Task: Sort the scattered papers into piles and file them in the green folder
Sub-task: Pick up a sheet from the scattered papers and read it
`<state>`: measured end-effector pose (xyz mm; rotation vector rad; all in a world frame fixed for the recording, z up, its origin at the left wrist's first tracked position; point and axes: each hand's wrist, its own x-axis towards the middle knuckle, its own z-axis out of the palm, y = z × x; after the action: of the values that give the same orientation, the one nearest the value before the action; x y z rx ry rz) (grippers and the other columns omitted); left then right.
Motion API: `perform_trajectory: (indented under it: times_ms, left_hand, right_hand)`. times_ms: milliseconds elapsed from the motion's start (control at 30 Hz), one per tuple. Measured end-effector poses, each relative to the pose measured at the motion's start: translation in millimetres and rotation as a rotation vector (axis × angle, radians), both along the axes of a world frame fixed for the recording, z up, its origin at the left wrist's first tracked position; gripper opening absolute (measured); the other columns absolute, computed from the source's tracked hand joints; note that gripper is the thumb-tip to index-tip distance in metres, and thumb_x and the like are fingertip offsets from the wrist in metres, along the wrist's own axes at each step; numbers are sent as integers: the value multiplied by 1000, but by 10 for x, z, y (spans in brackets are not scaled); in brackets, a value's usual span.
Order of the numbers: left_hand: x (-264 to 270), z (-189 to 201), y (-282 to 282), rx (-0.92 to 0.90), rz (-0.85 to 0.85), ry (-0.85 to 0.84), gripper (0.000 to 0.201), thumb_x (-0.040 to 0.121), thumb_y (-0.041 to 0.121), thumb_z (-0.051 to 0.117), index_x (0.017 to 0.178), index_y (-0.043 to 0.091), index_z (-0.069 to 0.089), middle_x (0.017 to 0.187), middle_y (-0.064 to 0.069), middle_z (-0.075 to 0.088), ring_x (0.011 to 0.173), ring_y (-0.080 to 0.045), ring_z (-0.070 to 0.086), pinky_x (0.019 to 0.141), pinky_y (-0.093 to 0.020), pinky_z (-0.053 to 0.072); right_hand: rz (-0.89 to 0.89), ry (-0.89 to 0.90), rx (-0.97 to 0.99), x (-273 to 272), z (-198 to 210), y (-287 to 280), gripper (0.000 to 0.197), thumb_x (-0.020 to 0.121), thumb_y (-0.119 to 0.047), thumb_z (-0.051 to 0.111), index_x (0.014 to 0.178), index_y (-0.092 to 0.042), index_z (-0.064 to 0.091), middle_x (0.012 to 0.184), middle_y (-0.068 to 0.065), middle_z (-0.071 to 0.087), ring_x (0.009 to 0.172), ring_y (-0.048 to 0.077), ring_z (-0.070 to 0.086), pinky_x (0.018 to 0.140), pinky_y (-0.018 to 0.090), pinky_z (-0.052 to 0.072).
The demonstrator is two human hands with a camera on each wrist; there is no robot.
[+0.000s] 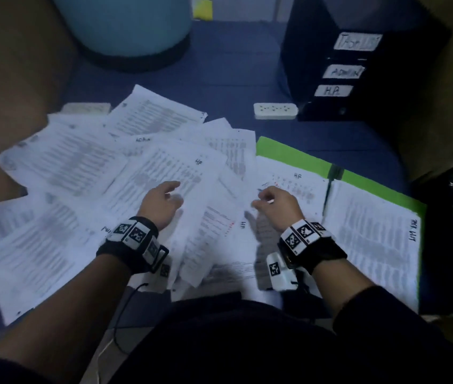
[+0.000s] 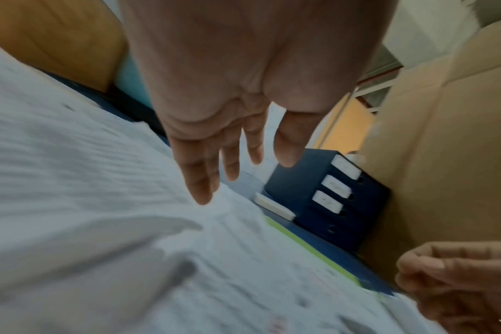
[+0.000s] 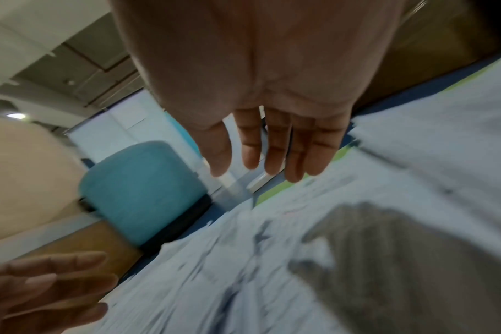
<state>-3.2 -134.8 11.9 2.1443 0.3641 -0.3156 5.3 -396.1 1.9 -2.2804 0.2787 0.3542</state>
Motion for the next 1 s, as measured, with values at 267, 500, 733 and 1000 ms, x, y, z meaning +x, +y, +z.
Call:
perform_trajectory:
  times_ms: [267,500,733,1000]
  left_hand:
    - [-56,-373,1347,206,26,137,54,89,13,56,141,14,42,153,-8,31,140,-22,29,111,-29,24]
    - [-117,-484,1630,225,-177,196,55,90,16,55,143,14,38,152,-8,35,140,-23,31,113,-35,24]
    - [-1,-467,1820,163,-123,133,50,88,14,56,137,12,45,142,-8,47,130,-24,42,106,-34,32]
    - [309,-252,1666,-291,1,112,79,87,26,67,148,20,17,147,-18,35,129,-28,42,103,-45,42]
  right_hand:
    - [38,285,-54,193,-303,1696,37,79,-39,71,91,-12,48,89,3,52,78,17,50,63,22,37]
    - [-301,267,-62,166,-363,2159,55,82,-19,72,124,-8,38,115,17,52,95,29,53,73,30,43]
    - [-288,180,-184,191,-296,1694,26,84,-21,67,74,-15,44,80,8,55,72,22,49,61,25,34]
    - [-54,-6,278,44,71,1513,34,89,0,57,65,-14,36,49,-12,38,45,10,39,55,30,37]
